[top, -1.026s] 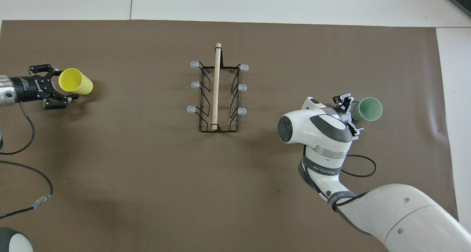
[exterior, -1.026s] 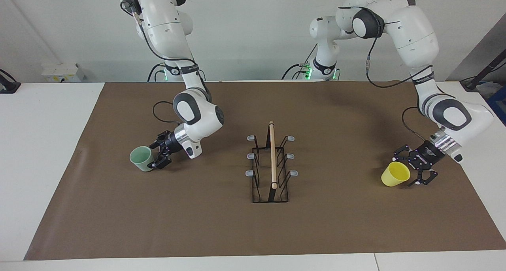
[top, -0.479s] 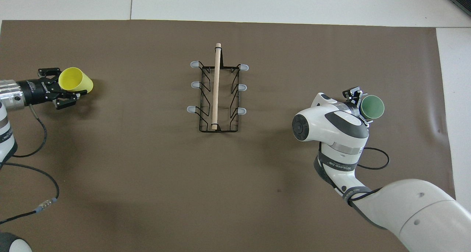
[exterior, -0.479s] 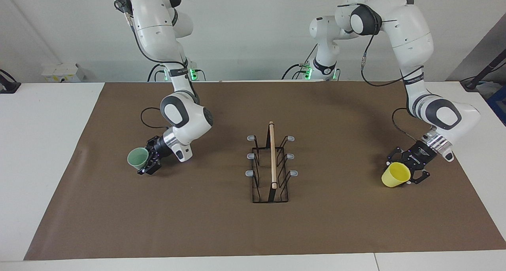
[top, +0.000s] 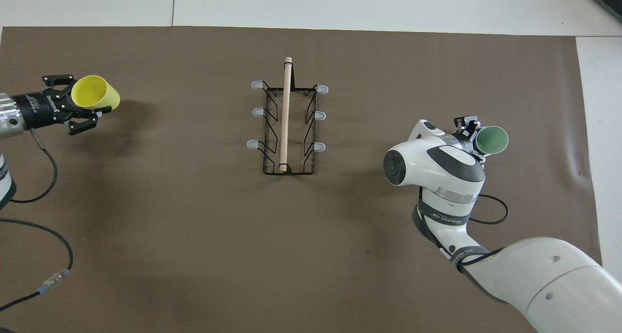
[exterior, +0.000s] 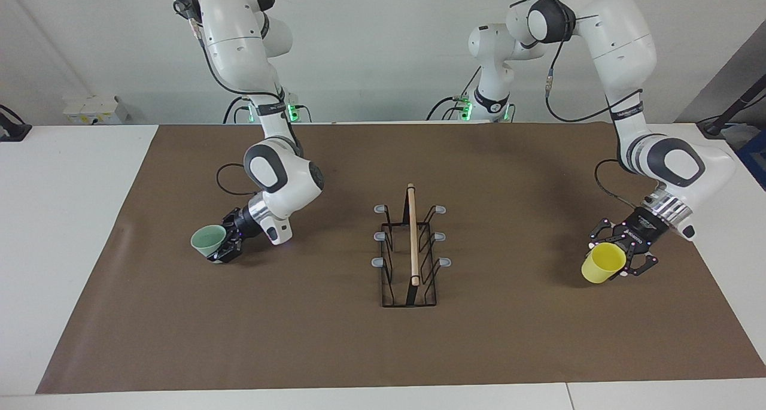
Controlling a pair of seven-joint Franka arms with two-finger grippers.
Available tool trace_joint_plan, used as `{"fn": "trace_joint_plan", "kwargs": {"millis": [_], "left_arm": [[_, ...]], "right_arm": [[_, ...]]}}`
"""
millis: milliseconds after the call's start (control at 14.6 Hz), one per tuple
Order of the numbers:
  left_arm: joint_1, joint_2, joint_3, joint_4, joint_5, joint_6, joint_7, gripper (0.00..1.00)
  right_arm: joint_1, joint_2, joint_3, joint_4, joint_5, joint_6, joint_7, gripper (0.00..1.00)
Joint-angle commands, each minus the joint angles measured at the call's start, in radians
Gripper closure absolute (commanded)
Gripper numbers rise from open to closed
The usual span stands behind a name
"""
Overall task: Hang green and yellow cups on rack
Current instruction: 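Grasp the yellow cup with the left gripper while the right gripper grasps the green cup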
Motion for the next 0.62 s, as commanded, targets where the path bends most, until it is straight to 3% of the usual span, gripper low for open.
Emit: {"fn": "trace_joint_plan", "kwargs": {"millis": [0,342,547], "left_arm": [[-0.035,-0.102,0.008,-0.052,0.098,0.025,0.009,1.0],[-0.077,-0.246,0.005,-0.071,0.374,0.024,0.004,1.0],[-0.095,-0.274,-0.044,-0.049,0.527,0.027,0.004,1.0]], "right_arm": [[0.03,-0.013,0.009,0.069,0.111,-0.028,-0.003,1.0],[0.025,-0.028,0.014,0.18,0.468,-0.068,-0.041,1.0],[0.015,-0.069,0.014,0.221,0.612,-0.044,-0.049,1.0]]}}
